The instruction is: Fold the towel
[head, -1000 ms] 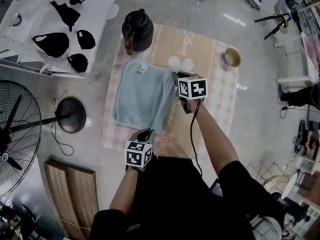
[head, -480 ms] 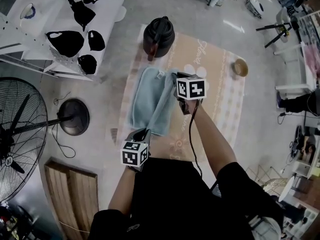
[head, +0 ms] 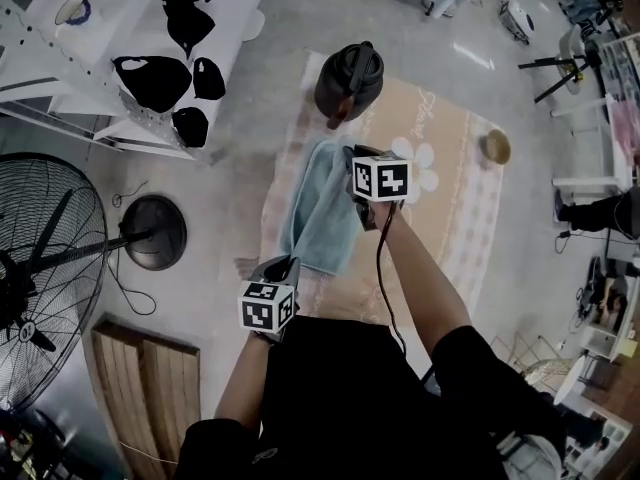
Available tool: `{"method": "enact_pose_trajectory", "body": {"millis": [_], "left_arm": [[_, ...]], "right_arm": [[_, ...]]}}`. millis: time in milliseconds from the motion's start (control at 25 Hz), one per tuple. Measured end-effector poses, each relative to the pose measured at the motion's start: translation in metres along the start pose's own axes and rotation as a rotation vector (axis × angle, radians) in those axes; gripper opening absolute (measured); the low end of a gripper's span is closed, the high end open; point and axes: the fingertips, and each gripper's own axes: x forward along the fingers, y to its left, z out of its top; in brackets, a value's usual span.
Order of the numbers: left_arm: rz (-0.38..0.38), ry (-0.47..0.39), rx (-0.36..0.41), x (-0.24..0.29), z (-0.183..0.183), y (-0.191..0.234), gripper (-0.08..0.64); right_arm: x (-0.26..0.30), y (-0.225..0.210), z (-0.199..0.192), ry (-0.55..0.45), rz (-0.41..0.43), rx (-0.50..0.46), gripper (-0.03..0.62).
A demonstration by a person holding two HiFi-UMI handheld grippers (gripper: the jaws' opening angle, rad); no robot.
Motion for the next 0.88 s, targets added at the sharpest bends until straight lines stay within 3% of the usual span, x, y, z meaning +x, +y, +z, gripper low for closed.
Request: {"method": "enact_pose_trajectory", "body": {"millis": [560, 600, 640, 680, 760, 880], "left_arm": [[0.016, 0.009, -0.056, -0.009, -0.008, 0.036, 0.028], [0.018, 0.013, -0.06, -0.008, -0.009, 0.038, 0.028], [0.016, 0.015, -0.062, -0.007, -0.01, 0.04, 0.03], [0.013, 0.013, -0.061, -0.008, -0.011, 0.041, 0.07], [0.001, -0.005, -0.065, -0.01, -0.008, 0.045, 0.199], [-0.024, -0.039, -0.075, -0.016, -0.001, 0.05, 0.221]], "right_arm": [[0.037, 0.038, -0.003, 0.023, 0.016, -0.014, 0.035], [0.039, 0.042, -0.003, 0.016, 0.034, -0.021, 0.04], [0.041, 0.047, -0.003, 0.006, 0.056, -0.028, 0.094], [0.04, 0.052, -0.003, -0.004, 0.079, -0.034, 0.166], [0.035, 0.058, -0.004, -0.027, 0.108, -0.051, 0.207], [0.016, 0.055, -0.007, -0.061, 0.113, -0.072, 0.221]]}}
